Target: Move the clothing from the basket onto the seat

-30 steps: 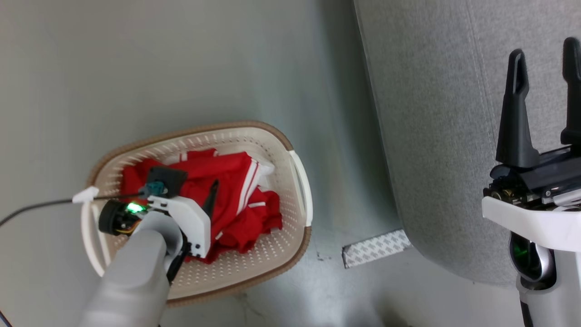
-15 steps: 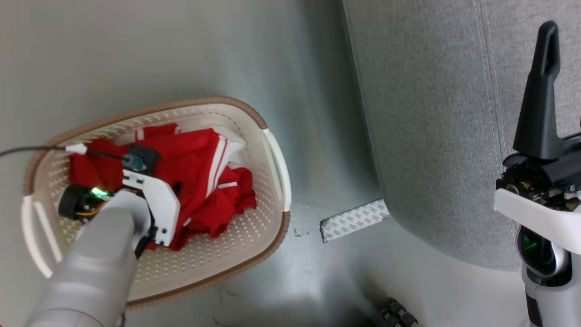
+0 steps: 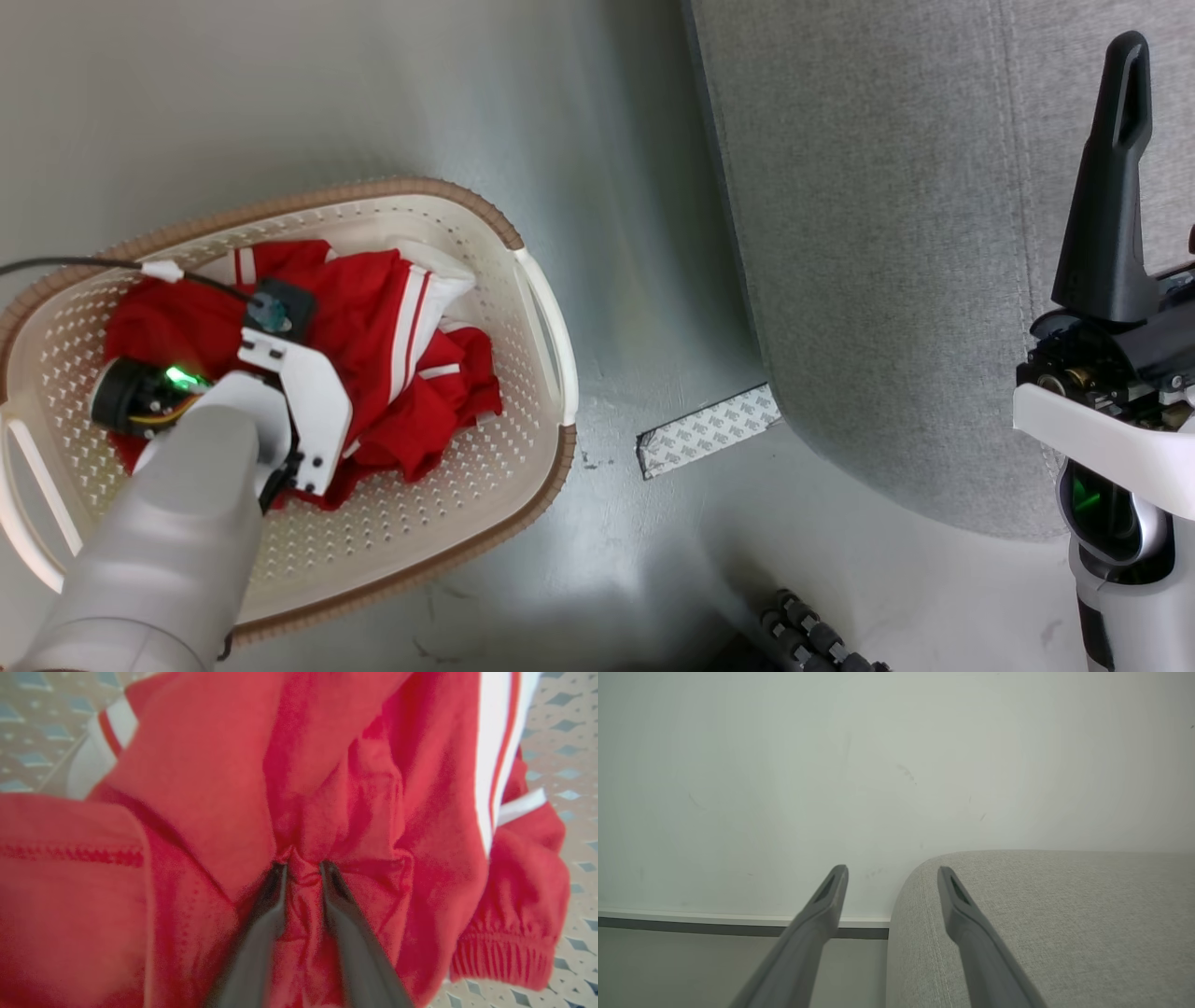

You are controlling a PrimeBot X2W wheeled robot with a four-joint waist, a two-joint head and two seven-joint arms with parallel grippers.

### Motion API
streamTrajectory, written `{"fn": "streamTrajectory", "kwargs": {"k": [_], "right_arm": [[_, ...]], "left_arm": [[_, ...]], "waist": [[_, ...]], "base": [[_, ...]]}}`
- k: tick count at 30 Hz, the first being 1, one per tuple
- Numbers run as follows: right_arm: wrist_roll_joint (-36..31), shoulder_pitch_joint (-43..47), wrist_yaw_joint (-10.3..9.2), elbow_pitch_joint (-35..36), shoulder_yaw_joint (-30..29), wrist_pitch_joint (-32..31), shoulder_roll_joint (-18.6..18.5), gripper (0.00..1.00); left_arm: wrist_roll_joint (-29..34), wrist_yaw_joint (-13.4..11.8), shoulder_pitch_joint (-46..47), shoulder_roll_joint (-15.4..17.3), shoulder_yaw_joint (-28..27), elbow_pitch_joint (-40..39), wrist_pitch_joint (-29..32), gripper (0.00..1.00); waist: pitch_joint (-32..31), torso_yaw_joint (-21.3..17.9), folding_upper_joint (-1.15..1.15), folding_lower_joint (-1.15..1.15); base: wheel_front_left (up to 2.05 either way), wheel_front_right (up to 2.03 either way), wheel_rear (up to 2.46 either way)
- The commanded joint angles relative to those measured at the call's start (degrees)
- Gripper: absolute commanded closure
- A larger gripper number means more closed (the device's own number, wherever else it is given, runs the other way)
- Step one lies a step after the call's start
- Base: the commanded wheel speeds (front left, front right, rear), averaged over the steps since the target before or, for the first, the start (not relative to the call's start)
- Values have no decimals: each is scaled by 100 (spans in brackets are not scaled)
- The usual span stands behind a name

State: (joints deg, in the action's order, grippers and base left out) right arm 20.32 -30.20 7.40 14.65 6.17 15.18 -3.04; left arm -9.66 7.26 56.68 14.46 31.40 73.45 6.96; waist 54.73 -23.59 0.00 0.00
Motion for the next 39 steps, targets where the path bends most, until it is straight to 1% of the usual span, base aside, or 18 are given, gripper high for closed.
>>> {"fn": "streamTrajectory", "kwargs": {"k": [1, 8, 12, 20, 23, 28, 36, 39], "right_arm": [[-24, -58, 17, -34, -6, -2, 20, 0], [6, -62, 17, -65, 17, -2, 20, 0], [-97, -3, 17, -132, 5, -2, 18, 0], [-354, 198, 17, -374, 44, -2, 15, 0], [-462, 287, 17, -510, 91, -2, 10, 0], [-481, 449, 17, -719, 137, -1, -109, 0], [-356, 890, 17, -1091, 163, -2, -276, 0], [-308, 1084, 17, -1200, 175, -2, -344, 0]], "left_arm": [[-51, -1, -109, 14, -2, 38, -31, 100], [-176, 10, -193, -47, 12, 32, -394, 100], [-296, 21, -370, -205, 13, 31, -650, 100], [-630, 19, -821, -635, 101, -49, -1246, 100], [-817, 18, -975, -749, 208, -159, -1476, 100], [-1184, 18, -1211, -900, 373, -363, -1792, 100], [-1776, 17, -1665, -974, 724, -922, -2115, 100], [-1964, 17, -1818, -917, 808, -1199, -2174, 100]], "waist": [[-27, -1, 0, 0], [-330, 86, 0, 0], [-719, 213, 0, 0], [-1781, 575, 0, 0], [-2173, 721, 0, 0], [-2831, 982, 0, 0], [-3937, 1366, 0, 0], [-4291, 1476, 0, 0]], "base": [[0, 0, 0], [0, 0, 0], [0, 0, 0], [0, 0, 0], [0, 0, 0], [0, 0, 0], [0, 0, 0], [0, 0, 0]]}}
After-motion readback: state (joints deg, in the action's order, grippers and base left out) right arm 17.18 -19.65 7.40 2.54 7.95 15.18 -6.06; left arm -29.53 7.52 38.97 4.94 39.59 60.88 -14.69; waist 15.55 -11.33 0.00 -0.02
